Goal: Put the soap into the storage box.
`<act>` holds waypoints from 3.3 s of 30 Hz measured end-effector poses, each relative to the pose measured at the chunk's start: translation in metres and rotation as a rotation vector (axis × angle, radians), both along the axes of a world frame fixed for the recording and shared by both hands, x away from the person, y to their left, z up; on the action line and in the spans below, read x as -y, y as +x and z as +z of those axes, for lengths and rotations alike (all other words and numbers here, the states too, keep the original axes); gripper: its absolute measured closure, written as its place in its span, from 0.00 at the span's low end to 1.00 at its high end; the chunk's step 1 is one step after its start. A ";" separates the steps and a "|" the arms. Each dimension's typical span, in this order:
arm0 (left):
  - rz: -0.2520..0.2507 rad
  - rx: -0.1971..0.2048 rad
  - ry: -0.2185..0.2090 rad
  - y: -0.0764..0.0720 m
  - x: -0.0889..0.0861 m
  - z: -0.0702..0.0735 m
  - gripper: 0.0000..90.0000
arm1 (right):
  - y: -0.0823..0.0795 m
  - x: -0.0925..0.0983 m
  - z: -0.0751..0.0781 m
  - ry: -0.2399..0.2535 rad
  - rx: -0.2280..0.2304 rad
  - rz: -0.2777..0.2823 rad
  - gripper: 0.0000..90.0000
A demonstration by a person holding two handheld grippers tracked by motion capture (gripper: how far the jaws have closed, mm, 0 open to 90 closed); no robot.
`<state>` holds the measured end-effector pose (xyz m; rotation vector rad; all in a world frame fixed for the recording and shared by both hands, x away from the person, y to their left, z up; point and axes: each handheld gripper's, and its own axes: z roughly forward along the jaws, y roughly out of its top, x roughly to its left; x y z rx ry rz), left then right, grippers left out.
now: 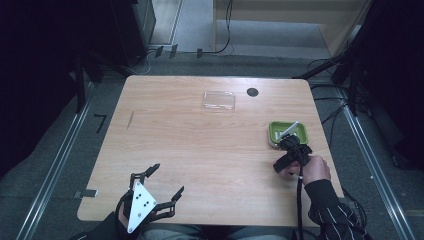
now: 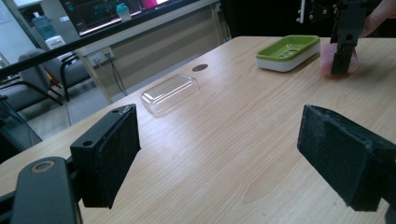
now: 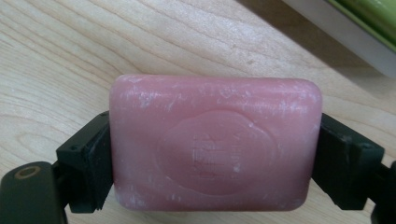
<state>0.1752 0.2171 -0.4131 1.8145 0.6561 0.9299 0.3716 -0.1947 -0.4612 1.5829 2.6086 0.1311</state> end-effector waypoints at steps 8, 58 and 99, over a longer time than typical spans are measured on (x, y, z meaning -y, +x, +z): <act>0.000 -0.001 0.000 0.000 0.000 0.000 0.15 | 0.001 0.003 0.006 -0.008 0.015 0.006 0.15; -0.002 -0.003 0.001 0.000 0.000 0.000 0.15 | 0.027 0.004 0.038 -0.011 0.107 0.000 0.16; -0.001 -0.004 0.000 0.000 0.001 -0.001 0.15 | 0.059 0.014 0.044 0.008 0.134 -0.047 0.16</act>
